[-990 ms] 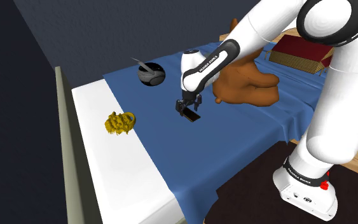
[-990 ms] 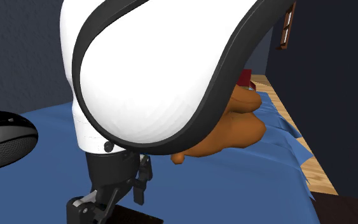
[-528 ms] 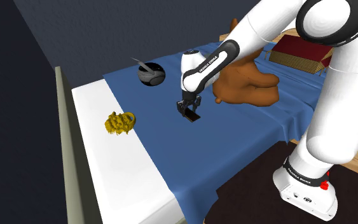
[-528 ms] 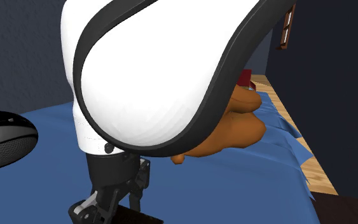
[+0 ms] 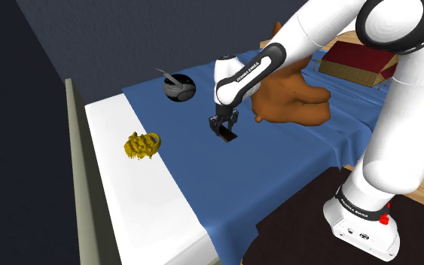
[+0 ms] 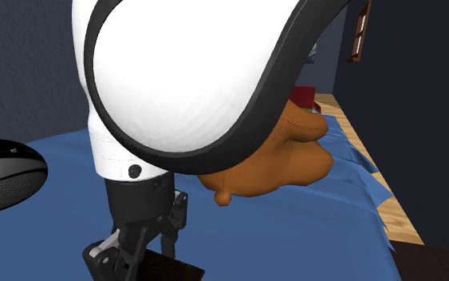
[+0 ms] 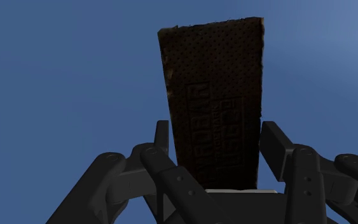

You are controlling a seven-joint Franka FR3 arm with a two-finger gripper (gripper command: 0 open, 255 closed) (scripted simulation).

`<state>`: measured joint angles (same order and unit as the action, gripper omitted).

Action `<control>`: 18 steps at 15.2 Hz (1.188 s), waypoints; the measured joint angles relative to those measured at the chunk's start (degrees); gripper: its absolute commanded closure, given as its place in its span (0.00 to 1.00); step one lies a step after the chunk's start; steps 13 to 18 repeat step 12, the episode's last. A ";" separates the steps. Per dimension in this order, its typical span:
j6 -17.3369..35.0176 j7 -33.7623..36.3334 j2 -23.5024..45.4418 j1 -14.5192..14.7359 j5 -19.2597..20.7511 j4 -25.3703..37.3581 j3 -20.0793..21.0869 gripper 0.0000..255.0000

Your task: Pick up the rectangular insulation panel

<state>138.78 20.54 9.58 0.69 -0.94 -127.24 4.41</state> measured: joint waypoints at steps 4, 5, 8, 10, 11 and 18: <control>-2.91 0.11 -2.19 0.05 -0.15 0.74 0.10 1.00; -3.54 0.02 -2.52 0.00 -0.18 1.04 0.07 1.00; -6.01 -0.09 -3.90 -0.07 -0.28 2.13 0.05 1.00; -7.28 -0.14 -4.88 -0.10 -0.37 2.42 0.05 1.00; -7.85 -0.09 -5.14 -0.08 -0.38 2.73 0.07 1.00; -8.37 -0.03 -5.44 -0.05 -0.39 2.95 0.10 1.00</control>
